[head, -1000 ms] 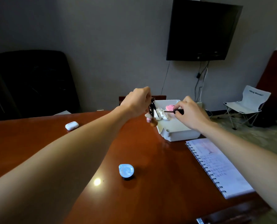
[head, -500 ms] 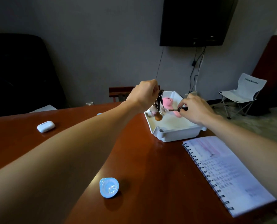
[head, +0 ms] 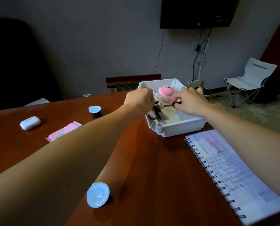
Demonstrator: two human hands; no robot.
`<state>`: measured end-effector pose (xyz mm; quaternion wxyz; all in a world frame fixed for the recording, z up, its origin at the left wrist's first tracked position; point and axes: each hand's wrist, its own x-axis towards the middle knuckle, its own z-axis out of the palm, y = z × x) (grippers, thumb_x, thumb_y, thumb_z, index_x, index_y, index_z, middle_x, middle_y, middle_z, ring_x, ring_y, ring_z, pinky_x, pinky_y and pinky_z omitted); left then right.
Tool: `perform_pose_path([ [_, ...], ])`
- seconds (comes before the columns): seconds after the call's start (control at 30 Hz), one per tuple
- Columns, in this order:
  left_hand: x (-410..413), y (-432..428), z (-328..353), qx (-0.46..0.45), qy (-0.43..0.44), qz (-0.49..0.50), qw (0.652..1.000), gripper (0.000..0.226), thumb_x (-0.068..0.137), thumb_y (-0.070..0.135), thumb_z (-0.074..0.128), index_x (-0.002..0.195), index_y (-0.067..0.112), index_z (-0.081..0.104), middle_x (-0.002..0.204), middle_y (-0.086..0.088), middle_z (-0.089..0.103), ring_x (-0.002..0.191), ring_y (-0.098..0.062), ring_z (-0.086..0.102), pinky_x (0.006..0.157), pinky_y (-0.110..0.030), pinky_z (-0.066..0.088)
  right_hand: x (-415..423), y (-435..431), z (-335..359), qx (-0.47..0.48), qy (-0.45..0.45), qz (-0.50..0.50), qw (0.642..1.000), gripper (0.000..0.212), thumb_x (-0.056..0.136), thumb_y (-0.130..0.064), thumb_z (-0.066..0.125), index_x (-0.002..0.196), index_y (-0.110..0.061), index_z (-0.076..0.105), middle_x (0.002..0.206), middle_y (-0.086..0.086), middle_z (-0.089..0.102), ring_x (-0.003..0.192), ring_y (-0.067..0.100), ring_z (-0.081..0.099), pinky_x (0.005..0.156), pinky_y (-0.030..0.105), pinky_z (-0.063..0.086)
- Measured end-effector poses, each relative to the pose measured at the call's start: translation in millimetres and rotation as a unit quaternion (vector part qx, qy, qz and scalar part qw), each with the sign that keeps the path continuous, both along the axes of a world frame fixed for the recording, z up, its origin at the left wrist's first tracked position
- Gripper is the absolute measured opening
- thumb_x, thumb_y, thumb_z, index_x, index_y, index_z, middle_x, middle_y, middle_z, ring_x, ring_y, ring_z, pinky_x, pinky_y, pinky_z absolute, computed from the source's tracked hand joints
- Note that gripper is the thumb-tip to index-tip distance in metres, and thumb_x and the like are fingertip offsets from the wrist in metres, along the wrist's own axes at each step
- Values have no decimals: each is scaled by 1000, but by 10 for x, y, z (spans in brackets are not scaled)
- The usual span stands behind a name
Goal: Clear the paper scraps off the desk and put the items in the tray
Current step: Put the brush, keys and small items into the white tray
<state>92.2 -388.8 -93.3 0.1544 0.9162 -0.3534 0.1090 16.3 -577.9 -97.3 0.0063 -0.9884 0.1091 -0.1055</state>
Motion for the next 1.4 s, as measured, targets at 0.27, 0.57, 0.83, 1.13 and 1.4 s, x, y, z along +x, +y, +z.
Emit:
perform_pose_path([
  [0.27, 5, -75, -94, -9, -46, 10, 999, 26, 99, 31, 49, 113, 22, 67, 110, -1, 69, 95, -25, 63, 72, -29, 36, 1, -1, 0, -4, -22, -17, 1000, 27, 93, -32, 57, 120, -32, 64, 123, 7, 52, 119, 29, 44, 100, 42, 27],
  [0.57, -233, 174, 4, -13, -36, -11, 999, 24, 99, 29, 47, 115, 27, 66, 115, 1, 68, 104, -23, 61, 86, -35, 41, -281, 227, 135, 28, -47, 8, 998, 27, 93, -27, 56, 118, -27, 64, 119, 8, 55, 112, 30, 49, 98, 42, 34],
  [0.83, -629, 714, 154, 18, -36, -9, 999, 27, 99, 31, 48, 120, 27, 64, 123, 3, 65, 113, -22, 56, 90, -36, 38, -683, 719, 264, 52, -62, 39, 996, 27, 92, -23, 54, 117, -26, 65, 129, 3, 53, 121, 26, 47, 97, 39, 32],
  [1.13, -1108, 1435, 231, 34, -24, 14, 999, 29, 98, 33, 46, 122, 28, 62, 127, 5, 63, 114, -22, 56, 92, -37, 41, -1101, 1410, 260, 78, -74, 86, 990, 25, 93, -24, 53, 114, -26, 66, 120, 0, 57, 117, 22, 49, 95, 39, 32],
  [1.4, -1494, 2240, 110, 33, -30, 44, 998, 29, 99, 28, 44, 120, 24, 63, 124, 3, 64, 112, -22, 55, 92, -36, 38, -1473, 2015, -6, 143, -66, 135, 978, 23, 95, -29, 53, 115, -31, 64, 101, -11, 52, 96, 9, 48, 99, 36, 40],
])
